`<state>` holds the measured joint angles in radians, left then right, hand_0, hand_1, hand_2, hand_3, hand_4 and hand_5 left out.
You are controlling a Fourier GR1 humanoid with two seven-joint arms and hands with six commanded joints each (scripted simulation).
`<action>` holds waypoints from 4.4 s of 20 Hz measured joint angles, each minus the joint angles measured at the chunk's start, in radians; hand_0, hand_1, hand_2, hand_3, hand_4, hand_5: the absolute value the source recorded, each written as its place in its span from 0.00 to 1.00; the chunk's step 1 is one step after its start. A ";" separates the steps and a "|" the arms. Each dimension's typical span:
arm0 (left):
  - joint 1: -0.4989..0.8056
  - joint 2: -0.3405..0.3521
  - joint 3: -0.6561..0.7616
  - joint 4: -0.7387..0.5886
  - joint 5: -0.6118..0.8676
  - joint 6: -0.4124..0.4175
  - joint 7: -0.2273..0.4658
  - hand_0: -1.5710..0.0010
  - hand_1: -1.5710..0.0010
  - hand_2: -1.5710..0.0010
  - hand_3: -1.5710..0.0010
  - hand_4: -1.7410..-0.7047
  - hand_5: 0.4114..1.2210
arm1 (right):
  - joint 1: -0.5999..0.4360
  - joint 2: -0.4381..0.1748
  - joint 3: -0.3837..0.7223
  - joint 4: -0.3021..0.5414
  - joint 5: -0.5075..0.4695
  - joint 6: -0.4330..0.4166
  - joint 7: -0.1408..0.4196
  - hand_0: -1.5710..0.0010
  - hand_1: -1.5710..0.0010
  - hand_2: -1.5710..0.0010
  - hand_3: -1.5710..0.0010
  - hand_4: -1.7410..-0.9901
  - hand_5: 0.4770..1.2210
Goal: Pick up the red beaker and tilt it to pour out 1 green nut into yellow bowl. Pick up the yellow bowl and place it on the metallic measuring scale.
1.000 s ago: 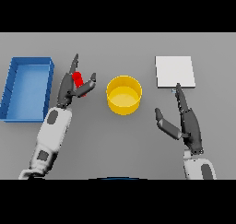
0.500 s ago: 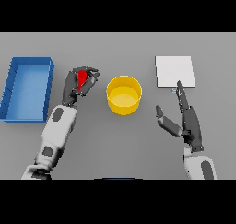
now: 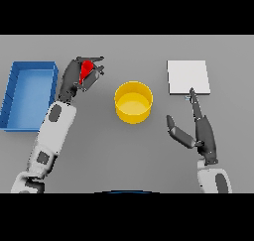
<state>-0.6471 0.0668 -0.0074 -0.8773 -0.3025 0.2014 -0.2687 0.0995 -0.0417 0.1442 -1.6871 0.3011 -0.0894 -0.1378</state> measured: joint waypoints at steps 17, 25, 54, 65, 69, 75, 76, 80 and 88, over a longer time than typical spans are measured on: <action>-0.226 0.217 -0.515 -0.072 -0.504 -0.294 0.249 0.00 0.00 0.00 0.00 0.05 0.98 | 0.002 -0.001 0.009 -0.015 0.003 0.012 0.013 1.00 1.00 1.00 1.00 0.89 0.28; -0.412 0.210 -0.749 0.052 -0.689 -0.458 0.229 0.00 0.00 0.00 0.00 0.05 1.00 | 0.016 0.012 0.023 -0.026 -0.007 0.026 0.019 1.00 1.00 1.00 1.00 0.90 0.28; -0.751 0.109 -1.221 0.262 -0.950 -0.460 0.150 0.00 0.00 0.00 0.00 0.01 1.00 | 0.005 0.017 0.028 -0.011 0.019 0.006 -0.014 1.00 1.00 1.00 1.00 0.94 0.28; -0.955 0.260 -0.877 0.526 -0.610 -0.437 0.184 0.00 0.00 0.00 0.09 0.01 1.00 | -0.012 0.019 0.028 0.007 0.025 -0.001 -0.017 1.00 1.00 1.00 1.00 1.00 0.26; -0.936 0.355 -0.710 0.615 -0.420 -0.376 0.278 0.00 0.00 0.00 0.07 0.00 1.00 | -0.019 0.030 0.028 0.015 0.011 0.002 -0.010 1.00 1.00 1.00 1.00 0.98 0.26; -0.767 0.519 -0.531 0.649 -0.146 -0.217 0.391 0.00 0.00 0.00 0.09 0.00 1.00 | -0.030 0.037 0.027 0.025 -0.002 0.005 -0.002 1.00 1.00 1.00 1.00 0.93 0.24; -0.733 0.544 -0.505 0.638 -0.100 -0.194 0.394 0.00 0.00 0.00 0.09 0.00 1.00 | -0.039 0.035 0.026 0.026 0.003 0.002 0.009 1.00 1.00 1.00 1.00 0.92 0.24; -0.583 0.580 -0.411 0.571 0.081 -0.098 0.468 0.00 0.00 0.00 0.07 0.00 1.00 | -0.037 0.026 0.030 0.032 0.019 -0.001 0.015 1.00 1.00 1.00 1.00 0.92 0.23; -0.245 0.630 -0.360 0.199 0.309 0.073 0.669 0.00 0.00 0.00 0.08 0.00 1.00 | -0.018 0.007 0.038 0.013 0.043 -0.002 -0.005 1.00 1.00 1.00 1.00 0.96 0.23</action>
<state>-0.8926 0.6969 -0.3674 -0.6785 0.0063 0.2741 0.4007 0.0812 -0.0347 0.1818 -1.6737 0.3436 -0.0916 -0.1427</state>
